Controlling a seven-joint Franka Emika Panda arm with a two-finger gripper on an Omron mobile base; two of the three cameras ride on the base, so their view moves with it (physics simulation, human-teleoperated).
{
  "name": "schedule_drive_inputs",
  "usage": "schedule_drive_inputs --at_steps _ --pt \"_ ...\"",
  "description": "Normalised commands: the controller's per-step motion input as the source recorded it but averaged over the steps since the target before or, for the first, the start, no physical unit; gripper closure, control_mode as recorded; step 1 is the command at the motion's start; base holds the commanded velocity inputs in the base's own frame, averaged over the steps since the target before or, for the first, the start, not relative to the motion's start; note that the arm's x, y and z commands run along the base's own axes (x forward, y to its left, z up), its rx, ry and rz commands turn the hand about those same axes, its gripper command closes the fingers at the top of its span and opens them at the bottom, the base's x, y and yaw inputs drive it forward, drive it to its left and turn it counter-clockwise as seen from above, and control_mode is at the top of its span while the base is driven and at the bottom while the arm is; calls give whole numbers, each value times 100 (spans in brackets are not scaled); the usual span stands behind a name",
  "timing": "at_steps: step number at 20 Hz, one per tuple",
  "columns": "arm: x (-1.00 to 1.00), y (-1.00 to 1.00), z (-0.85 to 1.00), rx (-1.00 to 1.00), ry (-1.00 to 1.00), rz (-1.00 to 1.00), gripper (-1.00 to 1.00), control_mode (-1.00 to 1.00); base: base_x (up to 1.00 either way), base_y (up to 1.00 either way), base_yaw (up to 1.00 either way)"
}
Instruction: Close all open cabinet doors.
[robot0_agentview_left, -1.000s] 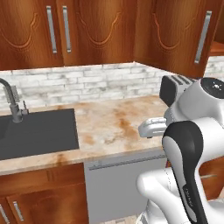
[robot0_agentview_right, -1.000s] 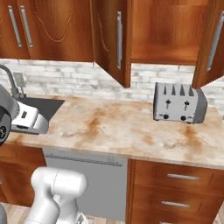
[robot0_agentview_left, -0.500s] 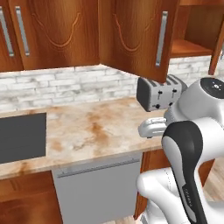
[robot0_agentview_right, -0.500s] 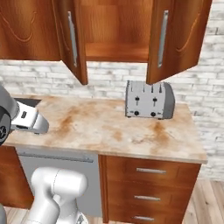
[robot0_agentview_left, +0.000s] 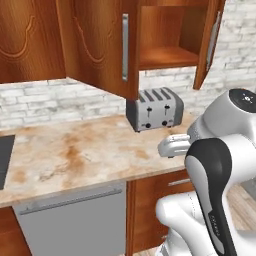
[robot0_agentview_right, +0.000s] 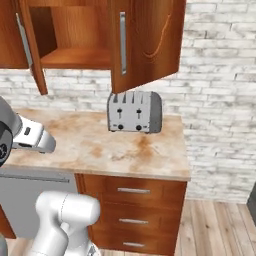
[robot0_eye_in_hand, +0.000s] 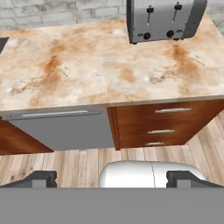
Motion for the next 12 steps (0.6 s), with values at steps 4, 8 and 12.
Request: schedule_drive_inputs --at_steps 4,8,12 --pt "0 0 0 0 0 0 -100 100 5 -57 -3" --pt "0 0 0 0 0 0 -100 100 39 -32 0" --pt "0 0 0 0 0 0 -100 100 60 0 0"
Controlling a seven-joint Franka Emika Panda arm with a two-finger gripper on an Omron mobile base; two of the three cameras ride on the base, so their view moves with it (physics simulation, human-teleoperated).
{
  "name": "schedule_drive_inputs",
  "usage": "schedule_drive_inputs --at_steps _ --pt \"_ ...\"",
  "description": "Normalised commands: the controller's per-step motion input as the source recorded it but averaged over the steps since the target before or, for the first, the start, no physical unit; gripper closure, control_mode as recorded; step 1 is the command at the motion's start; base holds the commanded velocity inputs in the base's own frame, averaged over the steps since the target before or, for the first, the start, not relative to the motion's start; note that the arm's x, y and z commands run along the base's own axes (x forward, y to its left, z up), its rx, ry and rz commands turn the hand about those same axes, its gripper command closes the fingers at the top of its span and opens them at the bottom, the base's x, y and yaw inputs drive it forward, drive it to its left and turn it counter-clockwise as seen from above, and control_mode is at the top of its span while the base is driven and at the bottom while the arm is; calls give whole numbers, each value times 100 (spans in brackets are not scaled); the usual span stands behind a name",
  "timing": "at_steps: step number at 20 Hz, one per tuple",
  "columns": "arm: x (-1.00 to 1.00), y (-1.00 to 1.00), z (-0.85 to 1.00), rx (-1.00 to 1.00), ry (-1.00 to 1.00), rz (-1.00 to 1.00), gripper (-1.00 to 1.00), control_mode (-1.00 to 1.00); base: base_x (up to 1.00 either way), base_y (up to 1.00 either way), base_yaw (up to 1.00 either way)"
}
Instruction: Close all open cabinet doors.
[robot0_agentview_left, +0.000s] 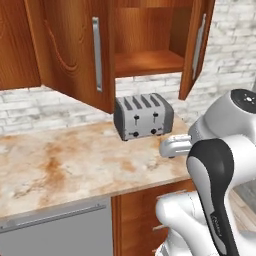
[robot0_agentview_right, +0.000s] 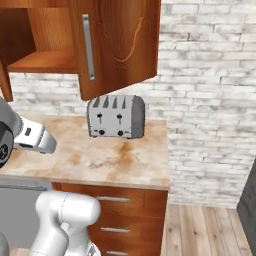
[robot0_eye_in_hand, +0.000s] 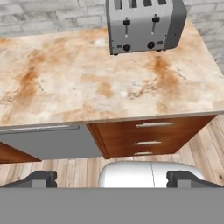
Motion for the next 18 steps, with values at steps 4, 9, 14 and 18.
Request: schedule_drive_inputs --at_steps 4,9,14,18 --pt "0 0 0 0 0 0 -100 100 57 0 0" --pt "0 0 0 0 0 0 -100 100 40 0 0" --pt "0 0 0 0 0 0 -100 100 24 1 0" --pt "0 0 0 0 0 0 -100 100 19 6 -2"
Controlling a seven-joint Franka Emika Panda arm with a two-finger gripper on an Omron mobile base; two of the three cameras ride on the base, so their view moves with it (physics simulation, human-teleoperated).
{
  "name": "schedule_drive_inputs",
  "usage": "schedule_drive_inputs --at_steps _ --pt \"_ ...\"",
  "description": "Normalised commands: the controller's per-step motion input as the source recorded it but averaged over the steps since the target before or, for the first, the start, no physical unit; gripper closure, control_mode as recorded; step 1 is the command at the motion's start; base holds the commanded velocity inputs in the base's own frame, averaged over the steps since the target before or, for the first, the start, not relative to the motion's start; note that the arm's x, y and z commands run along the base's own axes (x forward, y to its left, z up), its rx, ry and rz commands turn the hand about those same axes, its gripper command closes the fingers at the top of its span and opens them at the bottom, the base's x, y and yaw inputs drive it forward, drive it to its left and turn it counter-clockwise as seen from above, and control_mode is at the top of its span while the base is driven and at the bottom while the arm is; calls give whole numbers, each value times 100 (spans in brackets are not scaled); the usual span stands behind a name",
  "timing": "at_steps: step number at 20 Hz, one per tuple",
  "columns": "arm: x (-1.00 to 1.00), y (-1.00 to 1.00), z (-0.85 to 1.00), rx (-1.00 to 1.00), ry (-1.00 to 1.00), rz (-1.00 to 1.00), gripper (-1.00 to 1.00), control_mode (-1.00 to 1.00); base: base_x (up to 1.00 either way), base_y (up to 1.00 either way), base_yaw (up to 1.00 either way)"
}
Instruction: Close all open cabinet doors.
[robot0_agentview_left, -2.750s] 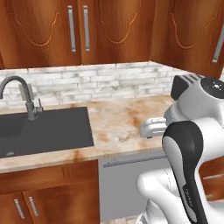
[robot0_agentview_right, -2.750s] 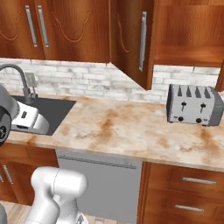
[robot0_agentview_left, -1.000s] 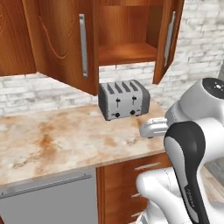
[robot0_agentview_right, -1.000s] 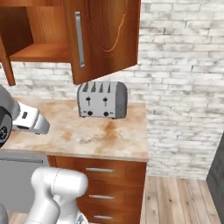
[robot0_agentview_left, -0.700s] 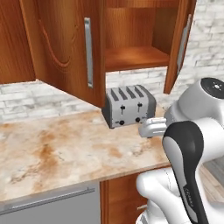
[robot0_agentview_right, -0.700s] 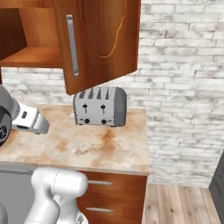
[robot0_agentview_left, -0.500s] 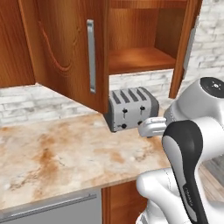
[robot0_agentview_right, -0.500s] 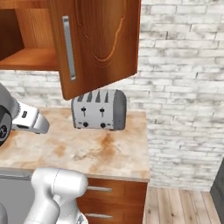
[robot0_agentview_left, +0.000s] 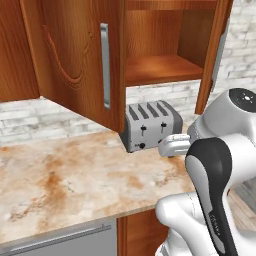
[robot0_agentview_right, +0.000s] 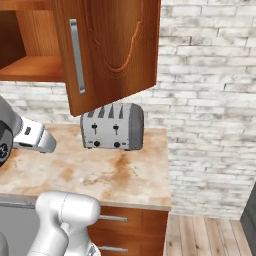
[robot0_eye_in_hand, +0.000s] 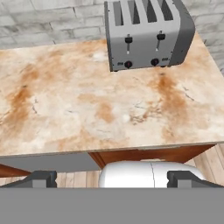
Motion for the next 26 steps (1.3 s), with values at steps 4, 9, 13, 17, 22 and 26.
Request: schedule_drive_inputs --at_steps 4,9,13,17,22,26 --pt "0 0 0 0 0 0 -100 100 26 1 -1" --pt "0 0 0 0 0 0 -100 100 37 10 -2" --pt "0 0 0 0 0 0 -100 100 38 14 -2" --pt "0 0 0 0 0 0 -100 100 32 14 -1" --pt "0 0 0 0 0 0 -100 100 23 13 -1" --pt "0 0 0 0 0 0 -100 100 3 2 0"
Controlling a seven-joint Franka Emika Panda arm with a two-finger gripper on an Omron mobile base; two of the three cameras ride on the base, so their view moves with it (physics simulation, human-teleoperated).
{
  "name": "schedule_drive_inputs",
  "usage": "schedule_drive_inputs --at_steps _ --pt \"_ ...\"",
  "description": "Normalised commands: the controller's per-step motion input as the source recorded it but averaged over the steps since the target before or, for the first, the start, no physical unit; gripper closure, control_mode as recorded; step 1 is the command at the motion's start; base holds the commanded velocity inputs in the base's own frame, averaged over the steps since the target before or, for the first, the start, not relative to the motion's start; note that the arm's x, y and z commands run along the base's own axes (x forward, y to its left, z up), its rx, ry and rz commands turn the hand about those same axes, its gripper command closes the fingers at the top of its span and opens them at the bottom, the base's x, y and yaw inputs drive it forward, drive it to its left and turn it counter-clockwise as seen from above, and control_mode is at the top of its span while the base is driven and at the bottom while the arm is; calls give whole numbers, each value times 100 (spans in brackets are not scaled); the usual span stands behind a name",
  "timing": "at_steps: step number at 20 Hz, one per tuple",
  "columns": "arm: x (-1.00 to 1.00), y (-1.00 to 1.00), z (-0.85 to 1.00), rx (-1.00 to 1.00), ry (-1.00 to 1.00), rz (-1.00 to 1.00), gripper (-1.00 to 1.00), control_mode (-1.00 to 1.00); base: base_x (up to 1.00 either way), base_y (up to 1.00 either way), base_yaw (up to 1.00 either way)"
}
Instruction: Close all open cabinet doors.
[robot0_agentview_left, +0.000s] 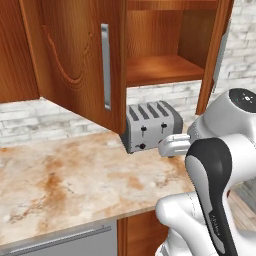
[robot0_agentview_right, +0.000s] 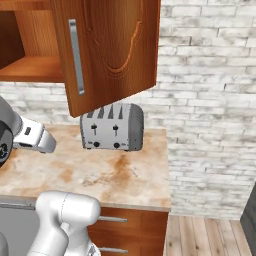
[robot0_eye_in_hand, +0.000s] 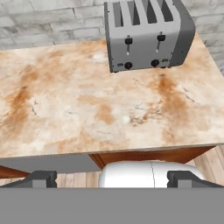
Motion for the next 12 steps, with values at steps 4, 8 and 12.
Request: schedule_drive_inputs --at_steps 4,8,12 --pt "0 0 0 0 0 0 -100 100 0 0 0" --pt "-7 0 -9 0 -2 0 -100 -100 0 0 0" --pt "-30 -9 -7 0 -16 1 -100 -100 0 0 0"
